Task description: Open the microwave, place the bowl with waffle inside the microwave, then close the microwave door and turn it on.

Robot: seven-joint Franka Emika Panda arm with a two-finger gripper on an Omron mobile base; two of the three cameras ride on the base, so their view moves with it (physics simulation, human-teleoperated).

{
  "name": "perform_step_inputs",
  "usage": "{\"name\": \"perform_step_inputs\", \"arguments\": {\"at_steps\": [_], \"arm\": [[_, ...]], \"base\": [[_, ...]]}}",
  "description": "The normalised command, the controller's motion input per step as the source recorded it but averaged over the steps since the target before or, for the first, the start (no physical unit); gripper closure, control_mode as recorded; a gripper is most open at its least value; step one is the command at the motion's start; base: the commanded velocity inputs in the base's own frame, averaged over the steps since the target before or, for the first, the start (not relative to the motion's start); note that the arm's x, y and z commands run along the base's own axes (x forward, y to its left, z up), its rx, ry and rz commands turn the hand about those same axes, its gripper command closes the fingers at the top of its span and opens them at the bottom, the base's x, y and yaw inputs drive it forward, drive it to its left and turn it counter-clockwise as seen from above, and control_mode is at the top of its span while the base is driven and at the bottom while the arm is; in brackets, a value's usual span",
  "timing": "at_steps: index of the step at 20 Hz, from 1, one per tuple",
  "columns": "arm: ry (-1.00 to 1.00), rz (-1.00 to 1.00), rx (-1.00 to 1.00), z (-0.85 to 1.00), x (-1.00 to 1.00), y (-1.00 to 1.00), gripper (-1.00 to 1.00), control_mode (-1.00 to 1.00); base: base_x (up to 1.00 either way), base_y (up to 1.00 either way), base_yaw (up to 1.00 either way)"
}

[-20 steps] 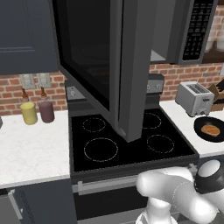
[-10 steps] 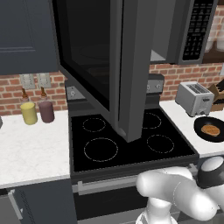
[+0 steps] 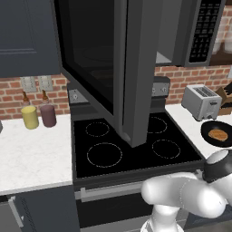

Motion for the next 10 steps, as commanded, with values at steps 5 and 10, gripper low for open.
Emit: {"name": "perform_step_inputs", "arguments": {"at_steps": [5, 10], "arm": [[0.00, 0.02, 0.03, -0.25, 0.14, -0.02, -1.00, -1.00], [0.00, 0.03, 0.03, -0.20, 0.19, -0.05, -1.00, -1.00]], "base": [[0.00, 0.00, 0.00], [0.00, 0.00, 0.00]]}}
